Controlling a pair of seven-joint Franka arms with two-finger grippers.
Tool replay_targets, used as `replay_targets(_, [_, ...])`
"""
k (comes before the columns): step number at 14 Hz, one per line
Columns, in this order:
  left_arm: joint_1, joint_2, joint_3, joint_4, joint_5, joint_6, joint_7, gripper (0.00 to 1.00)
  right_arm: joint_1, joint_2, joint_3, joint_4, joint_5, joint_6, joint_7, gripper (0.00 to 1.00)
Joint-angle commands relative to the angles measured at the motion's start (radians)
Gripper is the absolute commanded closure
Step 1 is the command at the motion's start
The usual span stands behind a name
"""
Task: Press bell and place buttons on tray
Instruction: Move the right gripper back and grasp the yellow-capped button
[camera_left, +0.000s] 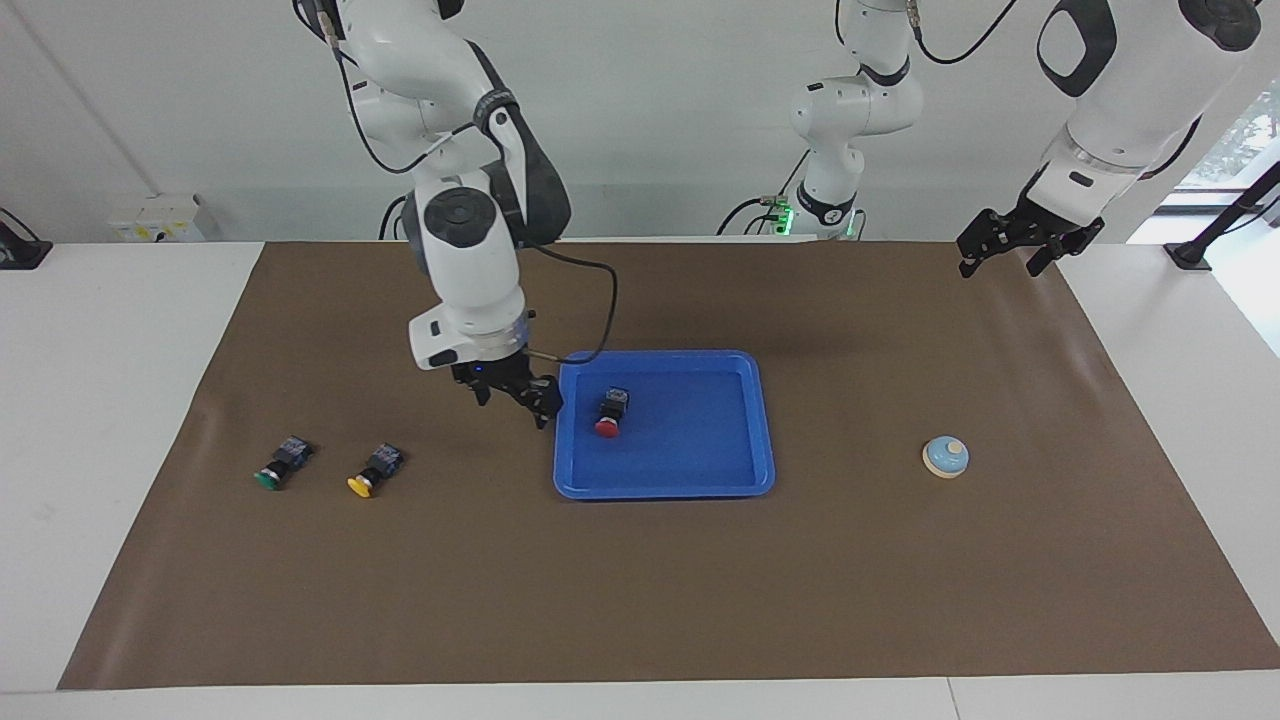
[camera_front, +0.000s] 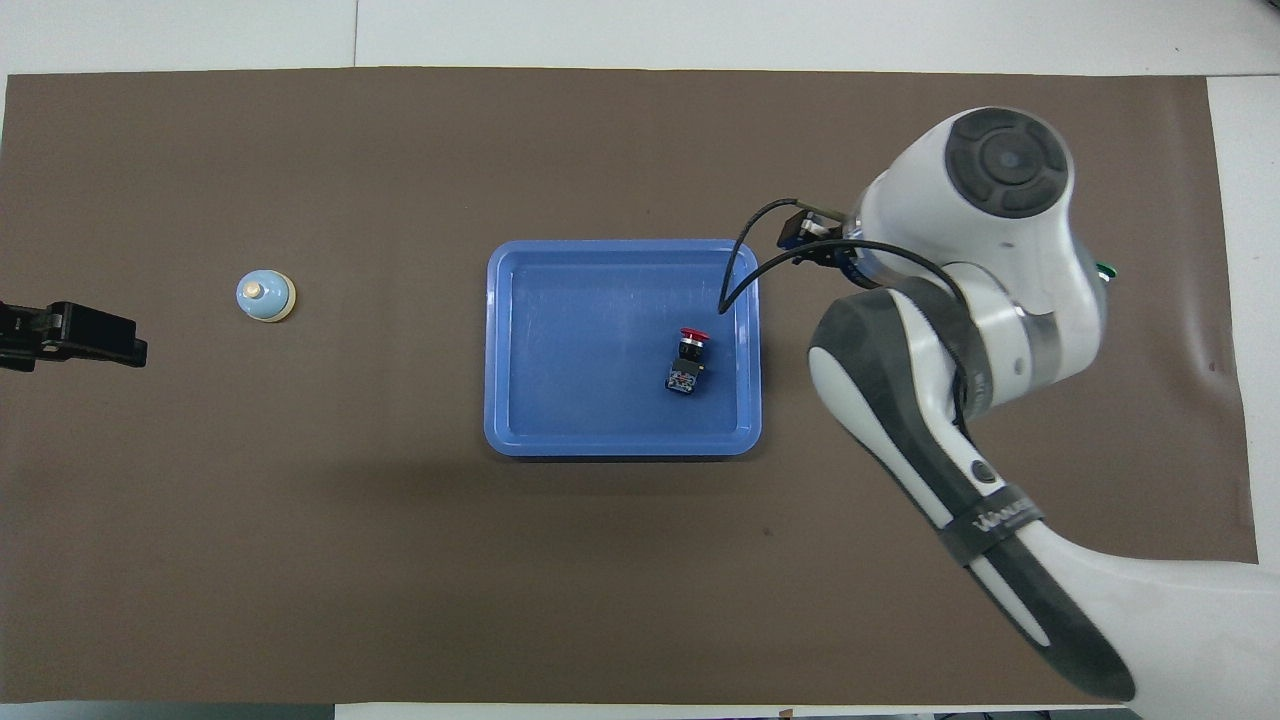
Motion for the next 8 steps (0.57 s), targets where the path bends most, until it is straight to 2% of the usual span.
replay_targets(1, [0.004, -0.002, 0.000, 0.013, 0.001, -0.014, 0.007, 0.00, -0.123, -0.021, 0.007, -0.011, 0.010, -0.012, -0.152, 0.00])
replay_targets(3, [0.004, -0.001, 0.000, 0.013, 0.001, -0.014, 0.007, 0.00, -0.192, -0.026, 0.007, -0.040, 0.008, 0.001, -0.201, 0.00])
replay_targets(5, [0.004, -0.002, 0.000, 0.013, 0.001, -0.014, 0.007, 0.00, -0.238, -0.049, 0.005, -0.110, 0.007, 0.047, -0.244, 0.00])
replay_targets(8, [0.004, -0.001, 0.000, 0.013, 0.001, -0.014, 0.007, 0.00, -0.282, -0.095, 0.005, -0.297, 0.007, 0.252, -0.263, 0.00])
